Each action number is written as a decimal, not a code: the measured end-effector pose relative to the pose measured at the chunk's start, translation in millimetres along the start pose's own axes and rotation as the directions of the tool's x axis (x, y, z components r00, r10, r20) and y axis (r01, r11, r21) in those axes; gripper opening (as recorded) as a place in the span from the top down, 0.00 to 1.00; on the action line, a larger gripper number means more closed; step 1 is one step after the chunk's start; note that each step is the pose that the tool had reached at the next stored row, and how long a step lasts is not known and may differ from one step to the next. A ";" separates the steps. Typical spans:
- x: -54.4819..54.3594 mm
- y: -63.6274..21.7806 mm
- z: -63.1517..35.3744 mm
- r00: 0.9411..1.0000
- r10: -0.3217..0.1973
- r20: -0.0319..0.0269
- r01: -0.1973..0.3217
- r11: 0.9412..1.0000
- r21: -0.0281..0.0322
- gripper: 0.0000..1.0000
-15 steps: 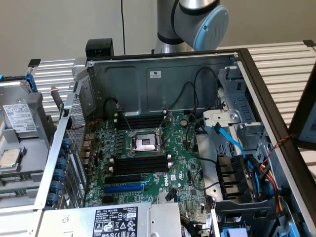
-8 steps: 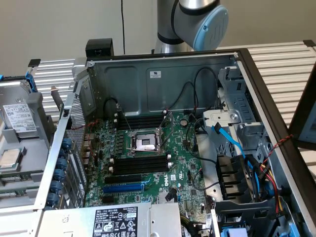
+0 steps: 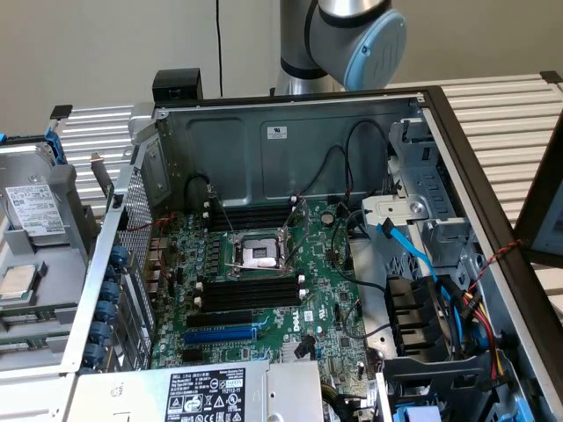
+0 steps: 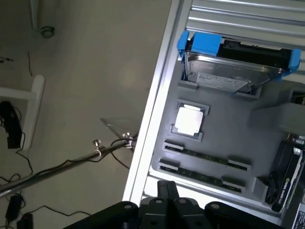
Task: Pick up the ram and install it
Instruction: 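Pick up the ram and move it above insertion slot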
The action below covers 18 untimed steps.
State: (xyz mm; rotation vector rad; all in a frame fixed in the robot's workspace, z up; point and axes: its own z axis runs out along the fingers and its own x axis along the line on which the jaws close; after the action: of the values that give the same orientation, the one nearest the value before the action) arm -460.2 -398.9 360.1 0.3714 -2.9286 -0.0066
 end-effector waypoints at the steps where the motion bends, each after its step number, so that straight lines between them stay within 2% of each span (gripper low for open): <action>1: -0.2 0.0 1.1 1.000 -0.017 -0.001 0.017 1.000 0.003 0.90; 5: -1.1 -0.1 6.0 0.996 -0.088 -0.003 0.088 0.996 0.017 0.90; 9: -2.1 -0.3 10.9 0.987 -0.158 -0.007 0.158 0.987 0.030 0.90; 13: -2.9 -0.4 15.6 0.974 -0.228 -0.012 0.229 0.973 0.043 0.90; 18: -4.0 -0.6 21.2 0.949 -0.314 -0.019 0.315 0.947 0.059 0.90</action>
State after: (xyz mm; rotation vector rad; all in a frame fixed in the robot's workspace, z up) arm -460.2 -398.8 338.5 0.8418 -2.8308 0.0401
